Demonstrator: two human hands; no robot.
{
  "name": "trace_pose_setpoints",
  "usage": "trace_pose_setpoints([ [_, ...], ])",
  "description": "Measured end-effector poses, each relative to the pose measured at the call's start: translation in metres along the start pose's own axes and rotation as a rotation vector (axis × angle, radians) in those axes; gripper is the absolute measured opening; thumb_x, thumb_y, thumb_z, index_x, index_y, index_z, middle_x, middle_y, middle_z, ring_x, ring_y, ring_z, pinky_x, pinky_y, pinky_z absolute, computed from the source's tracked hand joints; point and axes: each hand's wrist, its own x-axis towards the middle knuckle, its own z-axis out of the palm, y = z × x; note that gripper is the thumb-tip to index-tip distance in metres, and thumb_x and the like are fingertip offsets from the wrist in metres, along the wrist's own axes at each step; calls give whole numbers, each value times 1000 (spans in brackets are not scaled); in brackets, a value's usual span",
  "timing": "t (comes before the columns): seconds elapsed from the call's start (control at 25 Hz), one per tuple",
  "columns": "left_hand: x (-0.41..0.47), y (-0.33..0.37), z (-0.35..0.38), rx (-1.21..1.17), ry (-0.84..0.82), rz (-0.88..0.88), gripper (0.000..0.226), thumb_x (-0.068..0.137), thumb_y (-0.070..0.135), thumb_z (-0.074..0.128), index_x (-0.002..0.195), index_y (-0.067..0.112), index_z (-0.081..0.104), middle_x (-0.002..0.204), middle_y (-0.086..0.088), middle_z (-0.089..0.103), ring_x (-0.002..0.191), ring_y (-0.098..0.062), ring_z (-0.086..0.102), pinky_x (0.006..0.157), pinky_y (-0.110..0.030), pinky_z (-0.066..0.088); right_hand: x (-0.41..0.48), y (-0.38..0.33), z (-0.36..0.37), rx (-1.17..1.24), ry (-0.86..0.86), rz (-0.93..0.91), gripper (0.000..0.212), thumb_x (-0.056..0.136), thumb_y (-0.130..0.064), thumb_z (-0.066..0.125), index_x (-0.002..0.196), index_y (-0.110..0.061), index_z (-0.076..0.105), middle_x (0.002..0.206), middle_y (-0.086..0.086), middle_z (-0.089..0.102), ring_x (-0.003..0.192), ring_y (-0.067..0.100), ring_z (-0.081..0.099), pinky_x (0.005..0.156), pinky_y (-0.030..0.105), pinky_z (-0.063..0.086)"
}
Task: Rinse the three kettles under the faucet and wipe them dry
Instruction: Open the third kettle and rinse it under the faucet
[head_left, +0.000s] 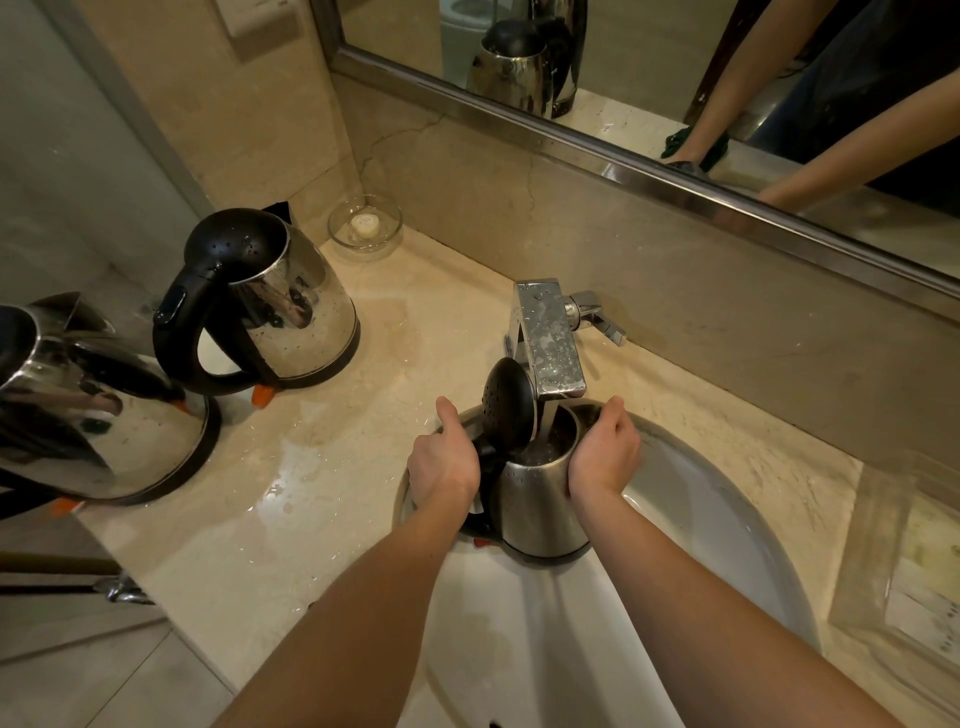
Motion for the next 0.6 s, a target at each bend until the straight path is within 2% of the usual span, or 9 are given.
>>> trace_pose_setpoints([
  [0.16, -2, 1, 0, -6, 10, -3, 70, 98, 62, 16, 83, 10, 62, 78, -10, 63, 72, -22, 60, 69, -33, 41, 0, 0, 0, -5, 2, 3, 46, 105, -34, 32, 68, -10, 44, 66, 5, 42, 61, 15, 37, 60, 33, 35],
  [0.6, -3, 2, 0, -11, 11, -5, 68, 99, 61, 17, 77, 12, 59, 73, -9, 60, 67, -20, 57, 62, -31, 39, 1, 1, 0, -11, -3, 2, 46, 105, -35, 31, 66, -12, 42, 66, 4, 42, 61, 16, 38, 59, 35, 34],
])
